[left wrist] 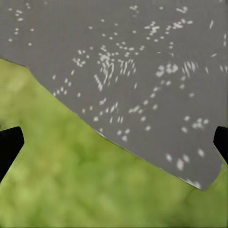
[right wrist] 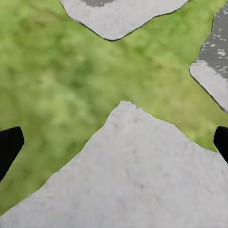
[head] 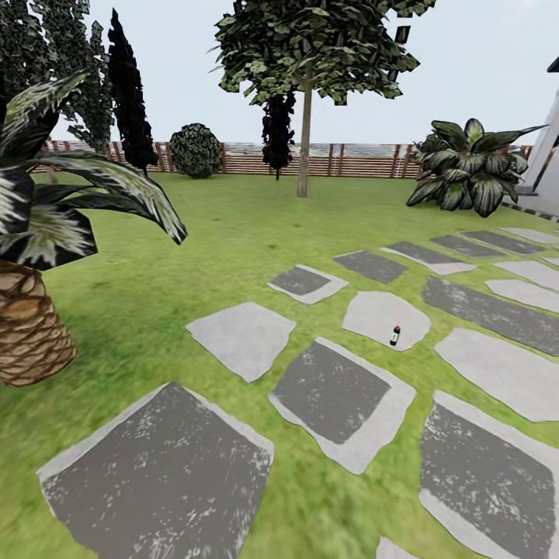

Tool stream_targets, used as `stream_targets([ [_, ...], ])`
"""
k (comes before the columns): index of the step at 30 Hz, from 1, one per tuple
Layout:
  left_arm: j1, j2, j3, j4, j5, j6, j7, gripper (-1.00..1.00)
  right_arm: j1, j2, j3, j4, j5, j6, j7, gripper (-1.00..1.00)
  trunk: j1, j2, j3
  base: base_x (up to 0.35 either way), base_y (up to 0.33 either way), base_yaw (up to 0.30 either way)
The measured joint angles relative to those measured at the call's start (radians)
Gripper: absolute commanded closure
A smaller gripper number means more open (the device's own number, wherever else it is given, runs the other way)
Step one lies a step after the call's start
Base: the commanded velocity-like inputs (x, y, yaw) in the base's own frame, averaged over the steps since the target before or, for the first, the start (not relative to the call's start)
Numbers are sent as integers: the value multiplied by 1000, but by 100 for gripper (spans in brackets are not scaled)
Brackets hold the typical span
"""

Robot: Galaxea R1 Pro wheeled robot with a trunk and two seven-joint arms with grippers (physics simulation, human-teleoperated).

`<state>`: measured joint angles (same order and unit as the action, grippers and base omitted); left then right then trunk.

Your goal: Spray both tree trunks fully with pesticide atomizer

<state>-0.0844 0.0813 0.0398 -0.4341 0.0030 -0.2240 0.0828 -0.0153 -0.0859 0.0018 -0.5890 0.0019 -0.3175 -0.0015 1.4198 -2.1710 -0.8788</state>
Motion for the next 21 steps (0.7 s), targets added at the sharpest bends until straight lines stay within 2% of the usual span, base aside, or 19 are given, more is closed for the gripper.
stream_targets([
  [21,0,0,0,-2,-2,0,0,-100,0,0,1,0,1,0,1,-100,0,0,0,311,180,0],
])
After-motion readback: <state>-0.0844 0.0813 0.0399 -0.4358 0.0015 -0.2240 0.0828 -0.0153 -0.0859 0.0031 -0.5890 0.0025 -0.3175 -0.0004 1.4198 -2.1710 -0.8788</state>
